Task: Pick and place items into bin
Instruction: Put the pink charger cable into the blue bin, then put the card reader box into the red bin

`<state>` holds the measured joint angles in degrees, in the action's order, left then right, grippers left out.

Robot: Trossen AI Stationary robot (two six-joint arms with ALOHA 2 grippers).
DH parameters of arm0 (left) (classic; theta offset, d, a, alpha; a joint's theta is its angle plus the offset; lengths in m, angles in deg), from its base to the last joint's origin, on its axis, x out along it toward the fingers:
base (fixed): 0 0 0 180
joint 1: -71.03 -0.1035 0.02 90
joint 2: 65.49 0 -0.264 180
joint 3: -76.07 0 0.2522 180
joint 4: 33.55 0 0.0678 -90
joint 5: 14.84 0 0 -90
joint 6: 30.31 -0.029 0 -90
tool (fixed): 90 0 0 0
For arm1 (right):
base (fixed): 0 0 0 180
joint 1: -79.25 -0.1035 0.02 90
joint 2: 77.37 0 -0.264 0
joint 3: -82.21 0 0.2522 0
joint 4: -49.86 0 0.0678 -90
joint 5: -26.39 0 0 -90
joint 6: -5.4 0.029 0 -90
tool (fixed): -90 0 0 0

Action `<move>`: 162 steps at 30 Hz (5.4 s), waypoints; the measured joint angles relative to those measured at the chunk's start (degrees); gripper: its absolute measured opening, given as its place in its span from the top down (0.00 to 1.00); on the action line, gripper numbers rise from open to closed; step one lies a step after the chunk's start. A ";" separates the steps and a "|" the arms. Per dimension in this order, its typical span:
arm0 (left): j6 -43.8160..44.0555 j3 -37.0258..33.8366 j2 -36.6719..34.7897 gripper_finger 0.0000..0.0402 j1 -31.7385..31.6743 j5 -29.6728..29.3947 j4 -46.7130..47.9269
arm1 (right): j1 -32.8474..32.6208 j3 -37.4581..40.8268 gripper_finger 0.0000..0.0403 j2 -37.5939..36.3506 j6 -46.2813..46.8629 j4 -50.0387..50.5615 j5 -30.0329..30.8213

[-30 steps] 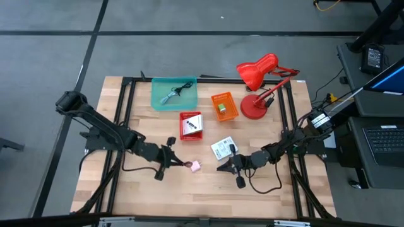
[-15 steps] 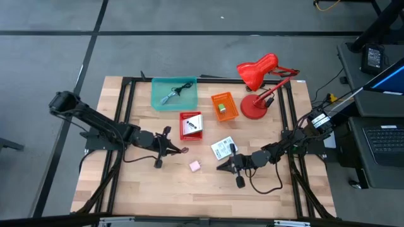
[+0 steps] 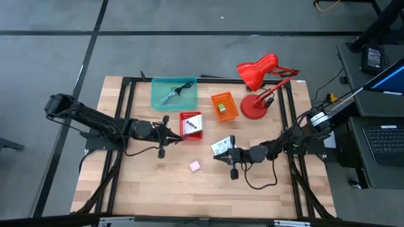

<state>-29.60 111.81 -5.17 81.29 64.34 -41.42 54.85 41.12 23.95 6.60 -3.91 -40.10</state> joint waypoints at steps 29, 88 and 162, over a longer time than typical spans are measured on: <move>-1.26 5.92 0.04 0.98 -11.42 -26.44 7.81 | 8.48 -4.57 1.00 0.00 -9.15 0.07 -0.19; -17.39 14.10 17.77 0.76 -34.34 -18.47 14.56 | 12.01 -4.55 1.00 0.00 -4.65 5.67 -4.33; -18.93 22.67 35.74 0.99 5.28 -12.16 -2.66 | 2.77 -20.13 1.00 -14.51 48.18 99.78 -8.22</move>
<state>-48.53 134.47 30.56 86.58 52.17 -44.08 57.63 20.99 9.44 54.78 95.87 -48.32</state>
